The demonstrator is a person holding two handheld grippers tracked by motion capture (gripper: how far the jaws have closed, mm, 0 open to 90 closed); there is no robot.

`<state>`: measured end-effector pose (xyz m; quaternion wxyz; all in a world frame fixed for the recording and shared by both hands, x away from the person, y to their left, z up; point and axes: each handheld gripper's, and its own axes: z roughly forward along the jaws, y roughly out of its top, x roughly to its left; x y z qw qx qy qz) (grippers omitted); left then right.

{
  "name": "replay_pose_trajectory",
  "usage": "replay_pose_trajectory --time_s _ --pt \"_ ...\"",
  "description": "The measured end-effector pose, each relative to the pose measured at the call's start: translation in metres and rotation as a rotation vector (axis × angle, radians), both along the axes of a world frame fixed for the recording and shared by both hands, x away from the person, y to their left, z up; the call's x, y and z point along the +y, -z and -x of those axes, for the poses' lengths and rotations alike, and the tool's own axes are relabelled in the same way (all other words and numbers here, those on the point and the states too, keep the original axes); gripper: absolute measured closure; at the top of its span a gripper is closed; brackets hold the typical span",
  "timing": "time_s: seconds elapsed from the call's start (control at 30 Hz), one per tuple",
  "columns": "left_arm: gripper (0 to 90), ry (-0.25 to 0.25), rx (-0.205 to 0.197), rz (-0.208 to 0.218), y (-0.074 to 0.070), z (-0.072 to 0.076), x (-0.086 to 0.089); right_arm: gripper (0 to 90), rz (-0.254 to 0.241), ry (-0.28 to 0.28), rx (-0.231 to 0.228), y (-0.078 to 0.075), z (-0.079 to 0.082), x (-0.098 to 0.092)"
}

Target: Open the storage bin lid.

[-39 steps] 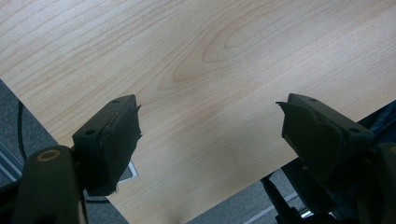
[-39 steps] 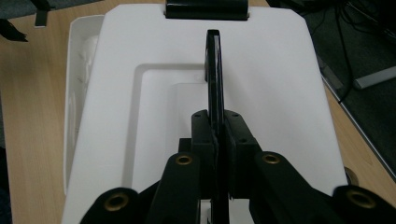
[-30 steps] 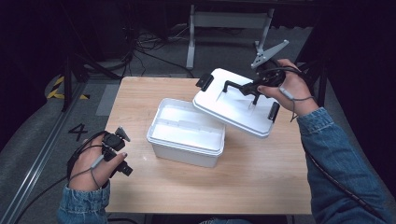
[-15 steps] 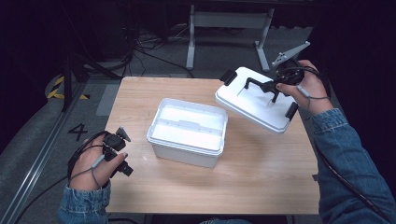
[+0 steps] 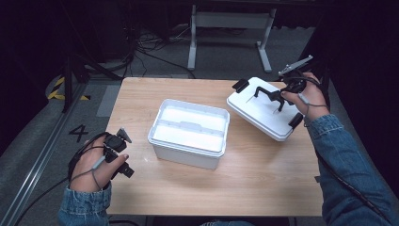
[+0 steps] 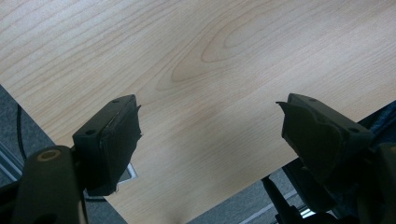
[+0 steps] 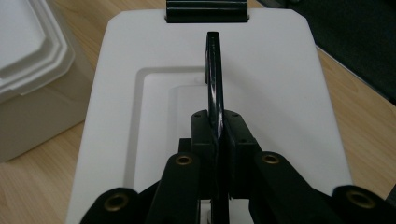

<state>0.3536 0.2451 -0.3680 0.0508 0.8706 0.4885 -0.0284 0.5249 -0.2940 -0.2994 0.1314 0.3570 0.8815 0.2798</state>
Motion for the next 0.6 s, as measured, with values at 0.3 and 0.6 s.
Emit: replay_pose_trajectory --time_s 0.3,0.6 --pt "20.2 -0.008 0.004 0.003 0.001 0.000 -0.001 84.7 -0.016 0.024 0.026 0.043 -0.001 -0.009" --pt "20.2 -0.007 0.004 0.000 0.002 0.000 -0.001 84.6 -0.037 0.044 0.044 0.075 -0.002 -0.014"
